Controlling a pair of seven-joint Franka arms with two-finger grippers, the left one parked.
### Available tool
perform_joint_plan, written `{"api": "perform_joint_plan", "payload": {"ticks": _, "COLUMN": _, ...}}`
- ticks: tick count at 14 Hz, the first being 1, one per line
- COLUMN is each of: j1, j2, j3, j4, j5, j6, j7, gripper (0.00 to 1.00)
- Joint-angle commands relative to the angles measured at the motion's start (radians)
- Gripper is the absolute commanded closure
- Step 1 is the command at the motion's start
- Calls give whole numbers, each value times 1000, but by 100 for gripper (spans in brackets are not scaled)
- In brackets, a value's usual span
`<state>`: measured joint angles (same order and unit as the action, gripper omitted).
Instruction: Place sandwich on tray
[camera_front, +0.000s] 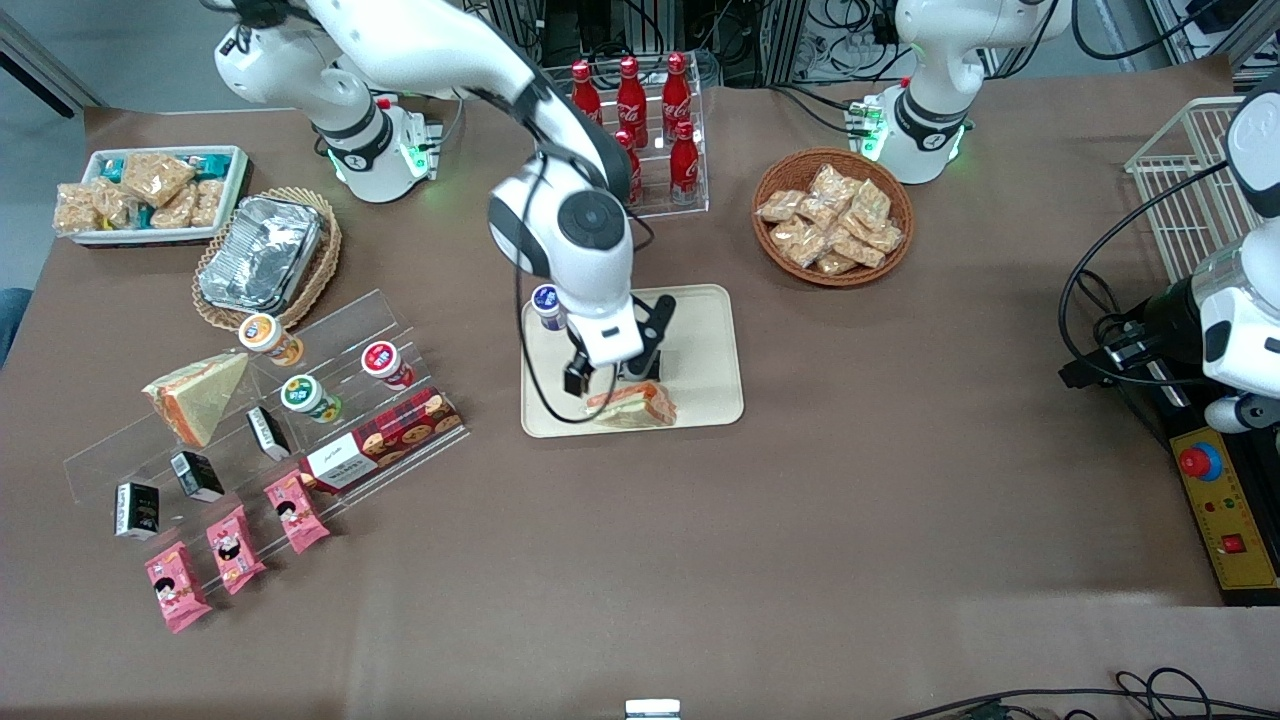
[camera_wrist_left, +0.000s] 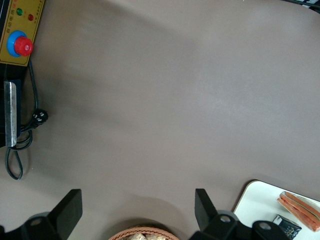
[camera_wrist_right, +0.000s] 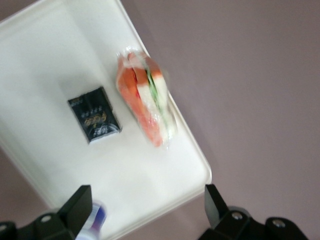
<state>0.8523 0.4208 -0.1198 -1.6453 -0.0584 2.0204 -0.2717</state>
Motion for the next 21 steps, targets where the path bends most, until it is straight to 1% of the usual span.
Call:
{"api": "perform_joint_plan", "payload": {"ticks": 1, "j1": -67, "j2": -124, "j3": 9, "j4": -31, "j5": 8, "j6": -116, "j7": 119, "gripper": 0}}
{"api": "perform_joint_plan", "payload": {"ticks": 2, "j1": -96, "j2": -151, "j3": 8, "j4": -22, "j5": 6, "j6": -143, "j7": 147, "gripper": 0}}
{"api": "perform_joint_plan", "payload": {"ticks": 5, "j1": -266, "j2": -195, "j3": 0, "j4": 21, "j5": 18, "j6": -166, "j7": 282, "gripper": 0}}
{"api": "perform_joint_plan", "payload": {"ticks": 6, "j1": -333, "j2": -207, "j3": 2, "j4": 25, "j5": 18, "j6": -172, "j7": 289, "gripper": 0}}
{"api": "perform_joint_plan", "payload": {"ticks": 10, "j1": -548, "j2": -292, "j3": 9, "j4": 22, "j5": 31, "j6": -193, "j7": 312, "gripper": 0}}
{"api": "perform_joint_plan", "payload": {"ticks": 11, "j1": -606, "j2": -307, "j3": 12, "j4": 19, "j5": 34, "j6": -250, "j7": 307, "gripper": 0}}
{"api": "perform_joint_plan", "payload": {"ticks": 13, "j1": -692, "j2": -348, "j3": 11, "j4": 10, "j5": 80, "j6": -330, "j7": 299, "gripper": 0}}
{"api": "perform_joint_plan", "payload": {"ticks": 15, "j1": -749, "j2": -394, "j3": 8, "j4": -8, "j5": 81, "j6": -364, "j7": 308, "gripper": 0}}
{"api": "perform_joint_plan", "payload": {"ticks": 18, "j1": -826, "j2": -433, "j3": 9, "j4": -30, "j5": 69, "j6": -353, "j7": 301, "gripper": 0}}
{"api": "perform_joint_plan", "payload": {"ticks": 20, "j1": -845, "j2": -433, "j3": 9, "j4": -30, "j5": 45, "j6": -361, "j7": 295, "gripper": 0}}
{"api": "perform_joint_plan", "payload": {"ticks": 21, "j1": -848, "j2": -433, "j3": 8, "j4": -30, "j5": 45, "j6": -359, "j7": 305, "gripper": 0}}
